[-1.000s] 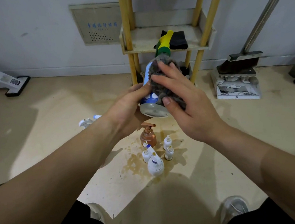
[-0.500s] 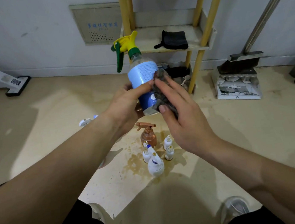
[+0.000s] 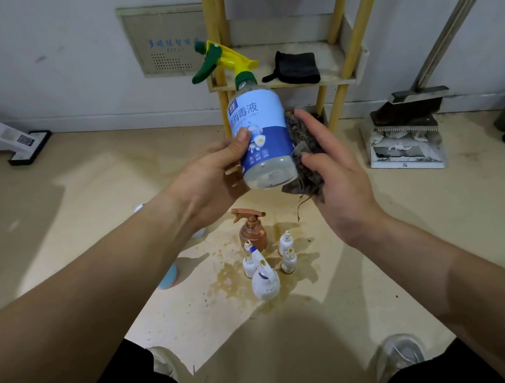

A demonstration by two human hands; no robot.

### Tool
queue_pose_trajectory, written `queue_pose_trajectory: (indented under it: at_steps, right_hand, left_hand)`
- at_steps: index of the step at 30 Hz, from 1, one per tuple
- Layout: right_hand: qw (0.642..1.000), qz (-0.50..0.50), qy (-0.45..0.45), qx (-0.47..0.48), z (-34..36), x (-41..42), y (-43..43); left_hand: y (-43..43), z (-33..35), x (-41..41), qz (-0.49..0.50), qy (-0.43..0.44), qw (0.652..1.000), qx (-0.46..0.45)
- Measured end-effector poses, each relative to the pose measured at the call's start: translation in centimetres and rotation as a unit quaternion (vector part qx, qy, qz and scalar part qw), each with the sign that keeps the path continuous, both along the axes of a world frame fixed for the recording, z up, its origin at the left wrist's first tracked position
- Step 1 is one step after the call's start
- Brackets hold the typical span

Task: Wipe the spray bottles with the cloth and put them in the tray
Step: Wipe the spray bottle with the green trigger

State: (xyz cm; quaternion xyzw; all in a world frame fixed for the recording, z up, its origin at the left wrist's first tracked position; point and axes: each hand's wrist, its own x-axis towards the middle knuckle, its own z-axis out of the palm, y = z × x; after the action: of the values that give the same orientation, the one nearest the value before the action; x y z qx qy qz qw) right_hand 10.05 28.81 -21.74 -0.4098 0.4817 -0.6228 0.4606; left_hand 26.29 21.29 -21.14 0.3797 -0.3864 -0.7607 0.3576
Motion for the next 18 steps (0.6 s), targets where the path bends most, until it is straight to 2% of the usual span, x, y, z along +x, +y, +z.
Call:
queue_pose_trajectory:
  at_steps: [2,4,7,9,11,18]
  right_hand:
    - [0.999,0.031,0.017,-0.024,0.0,0.1,0.2]
    - [0.995,0.05,0.076,-0.05,0.1,0.1,0.3]
    - [0.954,0.048,0.282,-0.085,-0.6,0.1,0.3]
    - [0.93,0.049,0.352,-0.097,-1.1,0.4,0.3]
    - [0.94,0.039,0.326,-0.092,-1.2,0.5,0.1]
    - [0.988,0.043,0.137,-0.058,-0.2,0.1,-0.2]
  left_hand:
    - [0.1,-0.2,0.0,-0.029,0.045,0.998,0.018]
    - [0.2,-0.4,-0.2,-0.038,0.069,0.996,0.03]
    - [0.5,0.0,-0.8,-0.002,-0.01,1.0,-0.005]
    - [0.6,0.1,-1.1,0.038,-0.076,0.995,-0.045]
    - [0.7,0.2,-1.1,0.04,-0.092,0.993,-0.063]
    - [0.2,0.3,-0.1,0.034,-0.072,0.996,-0.024]
